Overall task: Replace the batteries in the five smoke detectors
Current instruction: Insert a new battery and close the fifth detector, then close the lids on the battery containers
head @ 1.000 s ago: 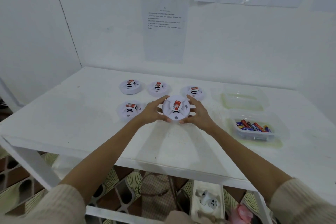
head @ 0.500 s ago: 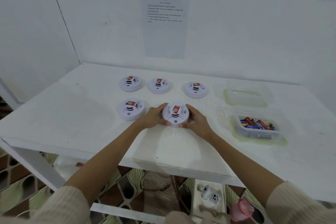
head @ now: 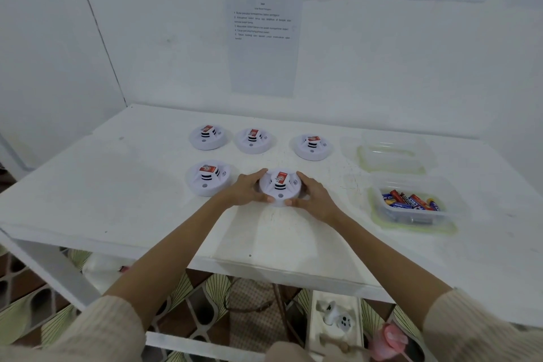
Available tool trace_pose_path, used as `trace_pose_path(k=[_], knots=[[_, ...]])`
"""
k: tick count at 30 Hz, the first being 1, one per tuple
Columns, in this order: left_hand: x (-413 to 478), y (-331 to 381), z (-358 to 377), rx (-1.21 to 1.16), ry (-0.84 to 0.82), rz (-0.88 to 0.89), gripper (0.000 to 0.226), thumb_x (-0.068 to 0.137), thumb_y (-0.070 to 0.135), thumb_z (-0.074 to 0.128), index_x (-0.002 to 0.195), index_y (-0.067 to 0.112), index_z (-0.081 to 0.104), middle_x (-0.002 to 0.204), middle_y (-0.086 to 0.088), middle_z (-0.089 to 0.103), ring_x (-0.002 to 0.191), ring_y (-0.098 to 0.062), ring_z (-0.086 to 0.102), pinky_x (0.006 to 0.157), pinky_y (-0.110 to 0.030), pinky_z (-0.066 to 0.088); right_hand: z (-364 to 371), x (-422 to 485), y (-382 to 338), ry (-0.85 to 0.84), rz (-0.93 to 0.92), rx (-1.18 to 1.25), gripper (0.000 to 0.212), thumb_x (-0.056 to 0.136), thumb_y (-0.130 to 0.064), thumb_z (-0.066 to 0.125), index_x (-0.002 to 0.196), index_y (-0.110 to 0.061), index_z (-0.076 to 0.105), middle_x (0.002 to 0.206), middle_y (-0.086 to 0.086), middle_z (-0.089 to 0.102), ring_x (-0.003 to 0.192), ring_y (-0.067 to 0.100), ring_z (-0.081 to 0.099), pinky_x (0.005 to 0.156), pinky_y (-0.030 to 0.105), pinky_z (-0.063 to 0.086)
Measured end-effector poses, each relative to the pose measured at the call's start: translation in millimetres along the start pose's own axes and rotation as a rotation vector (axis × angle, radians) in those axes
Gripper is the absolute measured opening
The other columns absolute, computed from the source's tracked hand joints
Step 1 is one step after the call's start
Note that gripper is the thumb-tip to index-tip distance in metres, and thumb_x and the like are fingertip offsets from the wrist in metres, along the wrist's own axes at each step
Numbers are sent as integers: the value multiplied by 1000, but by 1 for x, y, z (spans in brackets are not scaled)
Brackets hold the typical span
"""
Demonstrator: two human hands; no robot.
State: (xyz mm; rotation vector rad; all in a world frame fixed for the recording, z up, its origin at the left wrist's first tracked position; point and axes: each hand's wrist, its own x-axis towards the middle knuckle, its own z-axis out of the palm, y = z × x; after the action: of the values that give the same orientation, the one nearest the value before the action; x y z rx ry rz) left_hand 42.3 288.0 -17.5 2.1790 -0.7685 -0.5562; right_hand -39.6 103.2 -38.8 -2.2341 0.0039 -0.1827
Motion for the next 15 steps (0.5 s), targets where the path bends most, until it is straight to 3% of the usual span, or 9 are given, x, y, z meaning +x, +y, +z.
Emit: trace_pose_path(k=[2, 4, 7, 11, 13, 15], knots=[[-1, 2, 0, 0, 0, 3, 72, 82, 17, 71, 141, 8, 31, 131, -4, 46, 111, -11, 36, 89, -19, 31, -1, 2, 0, -7, 1, -23, 52, 72, -24, 78, 114, -8, 52, 108, 7, 62, 95, 26, 55, 78, 25, 42], [-3, 5, -2, -1, -6, 7, 74, 81, 17, 72, 141, 8, 31, 140, -7, 43, 113, -9, 37, 89, -18, 30, -3, 3, -1, -15, 8, -26, 49, 72, -21, 78, 111, -6, 52, 103, 5, 62, 88, 23, 54, 71, 16, 39], [-4, 8, -3, -5, -18, 3, 92, 62, 42, 75, 139, 10, 35, 133, -1, 47, 116, -13, 42, 91, -22, 33, -6, 3, -2, -33, 21, -19, 49, 73, -19, 78, 113, -6, 52, 101, 1, 59, 85, 16, 51, 67, 8, 36], [-3, 8, -6, 14, -22, -9, 97, 50, 54, 72, 133, 14, 41, 132, -2, 51, 118, -19, 47, 97, -30, 40, -7, 4, -3, -43, 56, -17, 54, 72, -17, 78, 118, -7, 51, 105, 1, 59, 89, 15, 52, 68, 6, 38], [-2, 9, -7, 10, -38, -6, 93, 51, 55, 74, 129, 15, 44, 132, -3, 51, 121, -22, 47, 101, -34, 41, -8, 4, -2, -47, 79, -3, 66, 72, -18, 78, 128, -7, 46, 120, 6, 57, 104, 20, 53, 84, 13, 43], [0, 12, -7, 8, -19, -11, 89, 61, 53, 77, 135, 19, 41, 141, -3, 44, 128, -23, 41, 107, -42, 36, -10, 4, -3, -38, 132, 24, 81, 73, -21, 78, 140, -11, 33, 140, 7, 44, 124, 24, 43, 105, 37, 38]])
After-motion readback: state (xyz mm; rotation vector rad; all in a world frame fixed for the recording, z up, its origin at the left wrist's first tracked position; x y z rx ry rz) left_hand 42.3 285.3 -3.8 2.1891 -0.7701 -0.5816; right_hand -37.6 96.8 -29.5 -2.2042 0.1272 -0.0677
